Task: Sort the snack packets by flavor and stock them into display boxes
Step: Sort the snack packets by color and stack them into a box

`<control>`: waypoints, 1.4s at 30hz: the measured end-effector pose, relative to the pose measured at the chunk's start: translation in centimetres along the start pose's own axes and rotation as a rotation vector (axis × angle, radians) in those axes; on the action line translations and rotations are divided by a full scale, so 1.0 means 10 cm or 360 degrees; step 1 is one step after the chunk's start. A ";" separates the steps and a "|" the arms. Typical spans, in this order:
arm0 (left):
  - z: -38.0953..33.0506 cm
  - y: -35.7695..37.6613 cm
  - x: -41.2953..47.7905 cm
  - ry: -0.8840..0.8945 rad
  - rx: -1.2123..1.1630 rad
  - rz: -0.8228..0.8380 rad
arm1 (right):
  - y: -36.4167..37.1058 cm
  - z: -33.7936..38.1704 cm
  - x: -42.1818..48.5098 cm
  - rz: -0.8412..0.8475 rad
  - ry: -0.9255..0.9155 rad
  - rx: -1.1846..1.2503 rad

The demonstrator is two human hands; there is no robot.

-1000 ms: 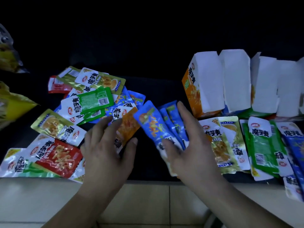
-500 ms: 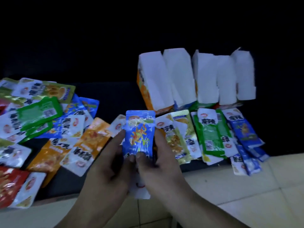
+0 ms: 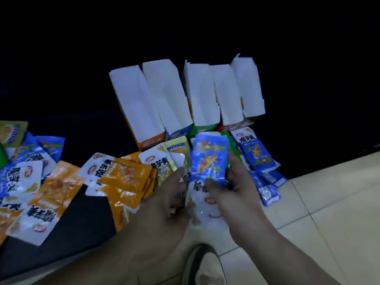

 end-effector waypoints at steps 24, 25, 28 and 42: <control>-0.44 0.53 0.83 -0.0043 -0.0062 -0.0121 | -1.34 -0.23 0.83 -0.0476 -0.0313 -0.1641; -0.43 0.52 0.82 -0.0043 -0.0086 -0.0133 | -1.32 -0.23 0.82 -0.0593 -0.0410 -0.1772; -0.39 0.46 0.77 -0.0025 -0.0137 -0.0156 | -1.27 -0.24 0.80 -0.0820 -0.0572 -0.2076; -0.16 -0.22 0.24 0.0107 -0.0030 -0.0312 | 0.04 0.13 0.32 0.0001 -0.0514 -0.0297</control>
Point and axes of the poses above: each hand's wrist, its own x-axis towards the middle knuckle, its own y-axis out of the palm, z = x × y, the point moved 3 cm from there along x, towards the middle knuckle, and after that the axes turned 10 degrees about z, right-handed, at the moved point
